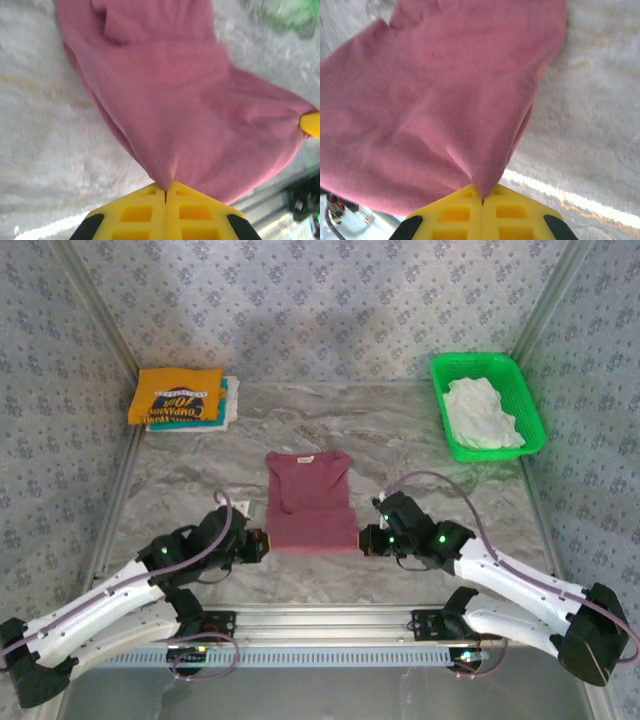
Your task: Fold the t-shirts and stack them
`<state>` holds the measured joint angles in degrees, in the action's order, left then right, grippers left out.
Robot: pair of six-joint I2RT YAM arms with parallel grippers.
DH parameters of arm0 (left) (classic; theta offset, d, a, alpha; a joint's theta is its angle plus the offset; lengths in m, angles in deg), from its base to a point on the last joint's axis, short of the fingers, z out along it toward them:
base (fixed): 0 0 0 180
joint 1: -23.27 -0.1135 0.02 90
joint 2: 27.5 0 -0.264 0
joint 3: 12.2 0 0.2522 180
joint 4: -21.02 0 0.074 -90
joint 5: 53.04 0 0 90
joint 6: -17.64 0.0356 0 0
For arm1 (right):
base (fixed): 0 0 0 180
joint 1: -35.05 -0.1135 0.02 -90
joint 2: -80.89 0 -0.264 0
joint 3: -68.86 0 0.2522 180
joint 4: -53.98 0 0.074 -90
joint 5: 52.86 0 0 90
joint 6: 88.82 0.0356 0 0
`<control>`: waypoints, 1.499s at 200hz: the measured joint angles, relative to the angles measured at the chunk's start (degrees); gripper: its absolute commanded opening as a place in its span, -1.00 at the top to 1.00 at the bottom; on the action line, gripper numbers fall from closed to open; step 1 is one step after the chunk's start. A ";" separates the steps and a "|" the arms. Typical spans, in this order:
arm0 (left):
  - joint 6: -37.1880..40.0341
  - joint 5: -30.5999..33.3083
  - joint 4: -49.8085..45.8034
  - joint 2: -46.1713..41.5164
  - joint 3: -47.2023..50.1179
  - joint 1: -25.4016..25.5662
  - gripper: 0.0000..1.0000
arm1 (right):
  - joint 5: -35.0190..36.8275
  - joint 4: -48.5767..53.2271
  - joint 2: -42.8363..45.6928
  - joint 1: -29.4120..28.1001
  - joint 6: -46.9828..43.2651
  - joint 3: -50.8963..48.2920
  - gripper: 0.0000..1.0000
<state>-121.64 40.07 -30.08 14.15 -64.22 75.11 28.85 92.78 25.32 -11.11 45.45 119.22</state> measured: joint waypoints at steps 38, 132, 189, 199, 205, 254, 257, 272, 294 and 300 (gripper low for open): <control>6.25 -2.23 2.93 6.80 -4.59 -11.47 1.00 | -0.31 0.42 -9.35 6.93 -5.22 10.78 1.00; 16.46 -11.32 11.93 24.50 -12.66 -28.00 1.00 | -8.11 0.09 -31.17 17.59 -15.28 28.79 1.00; 20.04 -13.53 16.57 33.83 -19.45 -31.93 0.55 | -10.40 -0.02 -40.04 21.33 -17.84 39.39 0.51; 21.14 -13.62 17.77 36.79 -20.79 -32.92 0.20 | -10.60 -0.35 -42.66 21.79 -18.03 41.53 0.34; 21.53 -13.55 18.45 38.75 -21.77 -33.48 0.13 | -10.60 -0.57 -44.44 22.03 -18.29 42.91 0.30; 24.70 -10.56 22.05 56.30 -33.40 -38.56 -0.02 | -11.39 -0.68 -61.29 24.94 -18.91 56.81 0.31; 24.90 -10.38 22.14 56.83 -33.97 -38.77 -0.04 | -11.39 -0.42 -61.40 25.09 -18.88 56.81 0.31; 25.59 -9.33 22.80 56.54 -34.47 -38.58 -0.01 | -11.02 -0.42 -60.28 25.51 -19.37 56.04 0.30; 26.12 -8.44 25.42 52.35 -31.82 -35.10 0.00 | -11.37 -2.67 -53.75 23.91 -20.17 50.38 0.36; 26.01 -8.52 26.43 50.95 -30.45 -33.86 0.01 | -12.07 -3.72 -51.45 22.99 -20.24 48.48 0.40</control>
<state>-95.63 31.55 -3.66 65.09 -94.66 41.25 16.78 89.06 -26.14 11.89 25.21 167.70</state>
